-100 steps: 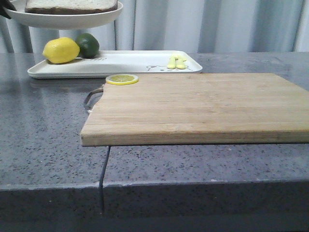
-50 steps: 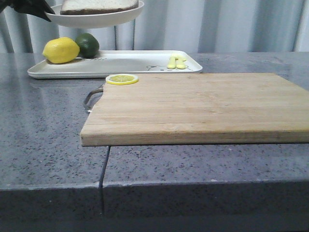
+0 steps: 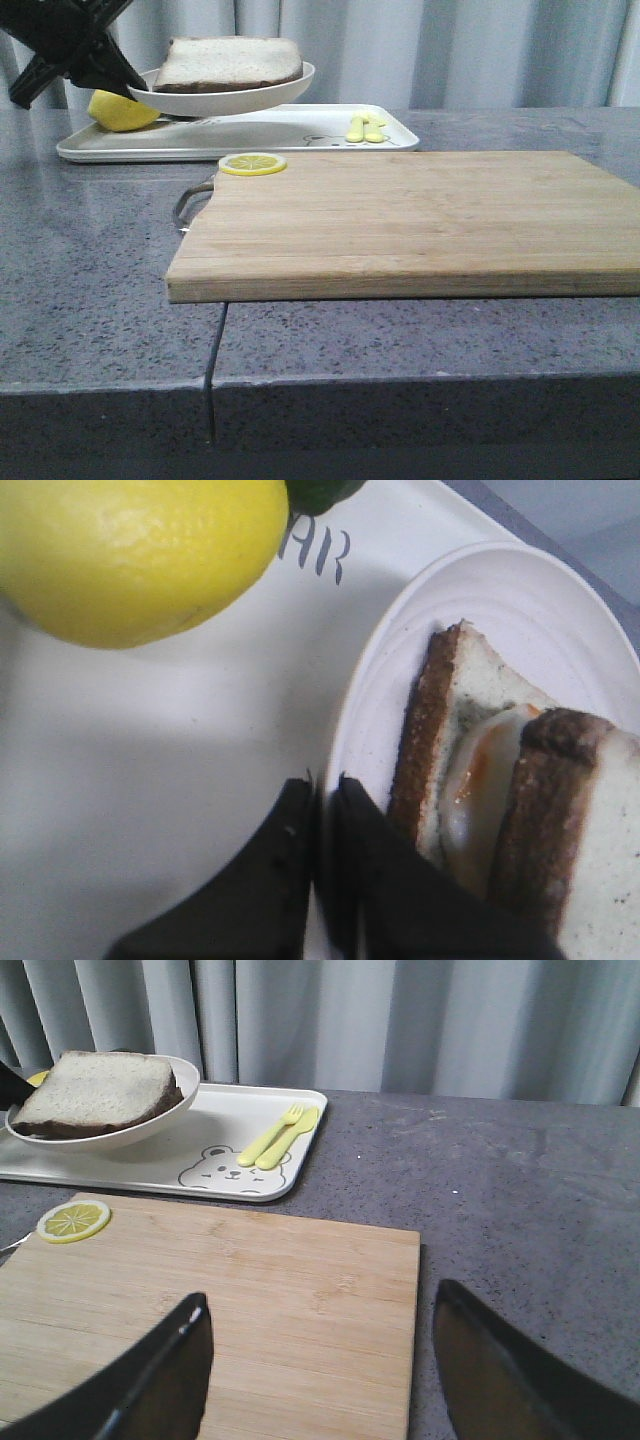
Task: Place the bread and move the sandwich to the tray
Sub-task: 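Lift the plate with the left gripper and carry it over the tray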
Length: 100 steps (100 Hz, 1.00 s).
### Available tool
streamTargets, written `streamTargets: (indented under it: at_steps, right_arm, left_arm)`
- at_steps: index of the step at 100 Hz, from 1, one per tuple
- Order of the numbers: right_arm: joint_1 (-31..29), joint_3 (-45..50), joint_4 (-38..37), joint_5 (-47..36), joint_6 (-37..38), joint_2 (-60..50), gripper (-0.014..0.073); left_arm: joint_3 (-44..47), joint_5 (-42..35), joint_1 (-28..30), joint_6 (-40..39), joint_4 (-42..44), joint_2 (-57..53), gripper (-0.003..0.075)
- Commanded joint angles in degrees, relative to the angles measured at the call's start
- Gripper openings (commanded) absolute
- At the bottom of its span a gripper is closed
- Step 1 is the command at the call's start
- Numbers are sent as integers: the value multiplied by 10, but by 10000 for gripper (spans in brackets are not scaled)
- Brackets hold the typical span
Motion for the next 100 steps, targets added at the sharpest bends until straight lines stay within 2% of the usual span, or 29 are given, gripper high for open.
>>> streamTargets:
  at_steps: [1, 41, 100]
  right_arm:
    - [-5, -15, -3, -46, -1, 2, 480]
    - [-5, -15, -3, -46, -1, 2, 480]
    - [-5, -15, -3, -46, -1, 2, 480]
  left_arm:
    - [-33, -17, -3, -2, -50, -27, -19]
    - [-81, -11, -9, -2, -60, 22, -20]
    - [-85, -2, -14, -6, -31, 42, -20]
